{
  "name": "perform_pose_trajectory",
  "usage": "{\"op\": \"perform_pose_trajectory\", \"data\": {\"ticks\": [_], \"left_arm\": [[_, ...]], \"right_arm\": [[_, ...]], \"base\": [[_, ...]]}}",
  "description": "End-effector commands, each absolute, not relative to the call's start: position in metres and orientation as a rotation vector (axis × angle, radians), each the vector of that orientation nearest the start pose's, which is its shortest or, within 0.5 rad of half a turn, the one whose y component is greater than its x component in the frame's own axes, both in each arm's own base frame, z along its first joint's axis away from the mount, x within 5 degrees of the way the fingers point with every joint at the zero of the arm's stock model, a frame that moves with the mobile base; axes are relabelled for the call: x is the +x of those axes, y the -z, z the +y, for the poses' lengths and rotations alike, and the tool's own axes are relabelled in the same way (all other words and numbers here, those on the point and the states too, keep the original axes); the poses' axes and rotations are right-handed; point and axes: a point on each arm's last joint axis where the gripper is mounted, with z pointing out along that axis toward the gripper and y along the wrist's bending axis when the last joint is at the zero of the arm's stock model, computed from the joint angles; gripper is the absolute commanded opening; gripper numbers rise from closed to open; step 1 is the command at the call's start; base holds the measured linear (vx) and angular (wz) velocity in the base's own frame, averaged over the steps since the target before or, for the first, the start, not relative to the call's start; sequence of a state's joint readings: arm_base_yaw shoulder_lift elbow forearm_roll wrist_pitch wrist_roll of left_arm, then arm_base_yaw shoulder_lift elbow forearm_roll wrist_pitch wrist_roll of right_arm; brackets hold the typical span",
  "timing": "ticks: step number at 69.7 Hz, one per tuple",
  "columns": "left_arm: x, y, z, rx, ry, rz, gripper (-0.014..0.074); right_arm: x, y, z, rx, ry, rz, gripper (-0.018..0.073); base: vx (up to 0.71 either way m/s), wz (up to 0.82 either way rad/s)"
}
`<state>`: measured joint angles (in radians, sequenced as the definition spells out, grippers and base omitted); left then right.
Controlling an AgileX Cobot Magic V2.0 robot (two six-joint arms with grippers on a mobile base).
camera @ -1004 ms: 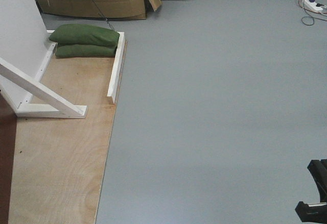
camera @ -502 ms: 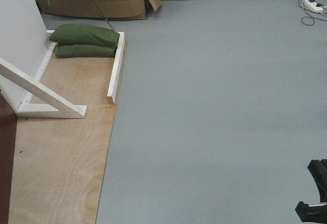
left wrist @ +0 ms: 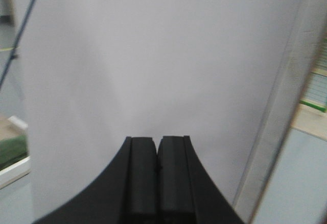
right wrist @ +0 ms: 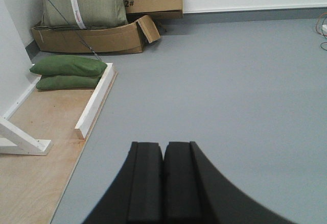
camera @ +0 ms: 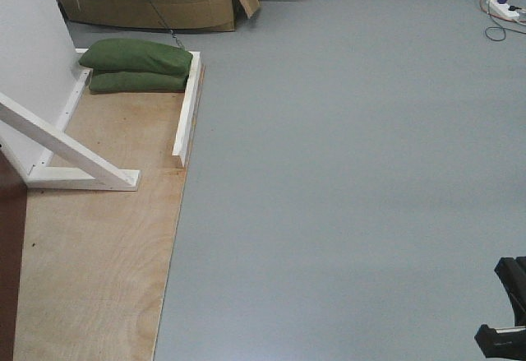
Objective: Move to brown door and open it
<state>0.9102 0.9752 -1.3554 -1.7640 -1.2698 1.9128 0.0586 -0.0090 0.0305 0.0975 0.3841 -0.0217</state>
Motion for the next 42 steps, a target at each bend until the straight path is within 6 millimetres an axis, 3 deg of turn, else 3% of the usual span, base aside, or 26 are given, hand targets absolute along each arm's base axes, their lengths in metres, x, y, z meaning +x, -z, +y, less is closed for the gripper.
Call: {"op": "perform_pose_trajectory", "data": {"ticks": [1, 18, 42], "left_arm": [[-0.011, -0.512, 0.141, -1.775, -1.555, 0.555, 0.0017], [-0.017, -0.503, 0.163, -1.845, -1.534, 0.318, 0.0017], [0.009, -0.479, 0.212, -1.874, -1.471, 0.443, 0.0017]], "right_arm": [[0.053, -0.176, 0.006, -0.024, -0.108, 1.795, 0.0], [0.053, -0.176, 0.006, -0.024, -0.108, 1.795, 0.0], [0.053, -0.176, 0.006, -0.024, -0.108, 1.795, 0.0]], "base": [[0.0, 0.0], [0.0, 0.0], [0.0, 0.0]]}}
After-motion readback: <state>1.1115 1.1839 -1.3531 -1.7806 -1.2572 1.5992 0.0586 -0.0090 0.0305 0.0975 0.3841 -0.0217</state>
